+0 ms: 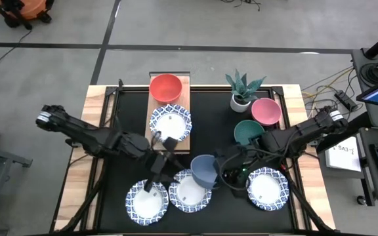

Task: Place and stack bowls onto a shelf
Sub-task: Stack the blue bowl on the orange bowl on the shelf

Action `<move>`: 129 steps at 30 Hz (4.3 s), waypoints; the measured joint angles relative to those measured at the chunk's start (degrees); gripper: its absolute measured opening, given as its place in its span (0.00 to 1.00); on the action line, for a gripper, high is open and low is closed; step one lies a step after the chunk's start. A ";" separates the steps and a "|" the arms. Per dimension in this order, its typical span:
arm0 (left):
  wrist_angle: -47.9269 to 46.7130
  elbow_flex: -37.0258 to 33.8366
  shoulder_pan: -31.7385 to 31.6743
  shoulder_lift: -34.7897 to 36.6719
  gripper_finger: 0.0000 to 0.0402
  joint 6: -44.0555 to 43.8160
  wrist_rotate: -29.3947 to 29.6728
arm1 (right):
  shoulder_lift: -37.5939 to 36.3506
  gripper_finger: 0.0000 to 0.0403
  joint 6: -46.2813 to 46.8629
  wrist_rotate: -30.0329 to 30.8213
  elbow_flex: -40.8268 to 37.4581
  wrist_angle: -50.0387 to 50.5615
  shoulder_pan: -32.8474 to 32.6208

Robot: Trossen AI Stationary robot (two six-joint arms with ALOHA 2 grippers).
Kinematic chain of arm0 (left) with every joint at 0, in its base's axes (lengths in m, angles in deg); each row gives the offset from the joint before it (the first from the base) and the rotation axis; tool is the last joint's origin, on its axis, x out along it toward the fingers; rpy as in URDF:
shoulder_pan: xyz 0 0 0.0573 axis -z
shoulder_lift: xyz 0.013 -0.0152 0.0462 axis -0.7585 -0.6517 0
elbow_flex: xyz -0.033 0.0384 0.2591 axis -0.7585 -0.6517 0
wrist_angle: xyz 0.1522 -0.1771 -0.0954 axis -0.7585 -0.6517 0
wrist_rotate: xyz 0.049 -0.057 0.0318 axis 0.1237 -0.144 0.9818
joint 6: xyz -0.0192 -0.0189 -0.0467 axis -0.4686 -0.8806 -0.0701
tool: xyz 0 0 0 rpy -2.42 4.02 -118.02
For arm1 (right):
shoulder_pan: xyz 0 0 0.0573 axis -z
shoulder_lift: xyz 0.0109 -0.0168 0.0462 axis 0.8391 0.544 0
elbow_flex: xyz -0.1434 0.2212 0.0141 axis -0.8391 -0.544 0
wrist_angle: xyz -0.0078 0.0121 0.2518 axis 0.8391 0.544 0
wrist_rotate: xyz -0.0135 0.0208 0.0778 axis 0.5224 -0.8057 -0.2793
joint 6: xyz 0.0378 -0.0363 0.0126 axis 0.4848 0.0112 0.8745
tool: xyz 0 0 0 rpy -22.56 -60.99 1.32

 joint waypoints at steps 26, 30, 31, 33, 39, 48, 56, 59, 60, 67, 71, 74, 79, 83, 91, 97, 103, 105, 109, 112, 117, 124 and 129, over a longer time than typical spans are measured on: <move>-6.00 10.63 -0.04 -14.38 0.34 1.98 -1.88 | 0.61 0.02 -4.15 -1.41 -0.12 -4.82 -1.13; -6.17 10.58 -0.04 -14.38 0.17 2.02 -2.44 | 1.28 0.02 -3.54 -1.35 -0.12 -5.04 -1.10; -6.54 10.62 -0.02 -14.38 0.12 1.98 -2.79 | 1.41 0.02 -3.55 -1.14 -0.12 -5.11 -1.10; -6.98 10.62 0.07 -14.47 0.04 1.23 -3.23 | 1.83 0.04 -3.43 -0.76 -0.09 -5.76 -1.08; -7.37 10.62 0.22 -14.48 0.01 -0.13 -3.65 | 1.68 0.19 -0.87 0.59 -0.07 -6.49 -1.02; -7.50 10.76 1.47 -14.45 0.00 1.84 -3.21 | -1.00 0.44 -1.57 0.62 -0.14 -7.18 -0.58; -20.61 17.95 2.58 -13.70 0.00 7.05 -3.13 | -7.75 0.48 -6.31 3.61 -0.16 -8.68 -0.47; -28.42 22.79 2.58 -13.64 0.00 8.38 -2.19 | -10.47 0.48 -8.35 4.97 -0.16 -8.90 -0.47; -30.78 24.43 2.58 -13.59 0.00 8.88 -1.60 | -11.26 0.48 -9.06 5.19 -0.16 -8.98 -0.47; -49.16 35.63 1.98 -13.50 0.00 11.94 7.04 | -13.56 0.48 -13.58 6.24 -0.23 -8.26 -0.49; -55.99 38.16 -0.62 -11.90 0.00 12.21 11.85 | -13.41 0.48 -15.34 6.24 -1.81 -8.28 -0.49; -58.37 37.71 -4.28 -8.97 0.00 12.16 12.22 | -13.19 0.48 -15.63 6.24 -3.53 -8.29 -0.47; -58.72 34.11 -13.84 -2.93 0.00 13.85 12.24 | -13.19 0.48 -15.56 6.24 -6.65 -10.30 -0.47; -55.83 29.57 -25.25 1.61 0.00 16.40 9.74 | -13.23 0.48 -15.60 6.29 -8.94 -13.15 -0.47; -45.16 19.21 -50.21 3.30 0.00 20.34 -9.27 | -13.34 0.48 -15.56 6.88 -13.63 -18.26 -0.34; -43.44 16.37 -56.52 -0.26 0.00 21.92 -12.22 | -13.62 0.48 -14.11 10.08 -16.35 -19.73 -0.10; -43.55 16.56 -56.57 -1.99 0.00 22.10 -12.35 | -13.65 0.48 -13.52 10.88 -17.21 -19.86 0.32; -43.58 16.56 -56.57 -2.08 0.00 21.82 -12.35 | -13.65 0.48 -13.55 11.34 -17.39 -19.95 0.32; -43.97 16.54 -56.57 -2.08 0.00 20.46 -12.36 | -13.65 0.48 -13.64 12.22 -17.60 -20.12 0.32; -43.97 16.54 -56.50 -2.03 0.00 18.59 -13.85 | -13.65 0.48 -13.88 12.31 -17.76 -20.12 0.32; -44.01 16.54 -56.28 -2.92 0.00 16.38 -15.12 | -13.65 0.48 -13.97 12.33 -17.78 -20.15 0.32; -43.92 16.52 -56.30 -4.28 0.00 15.88 -15.01 | -13.62 0.48 -13.66 12.33 -17.78 -20.15 0.32; -43.77 16.52 -56.28 -4.85 0.00 15.84 -14.96 | -13.62 0.48 -13.62 12.33 -17.79 -20.15 0.32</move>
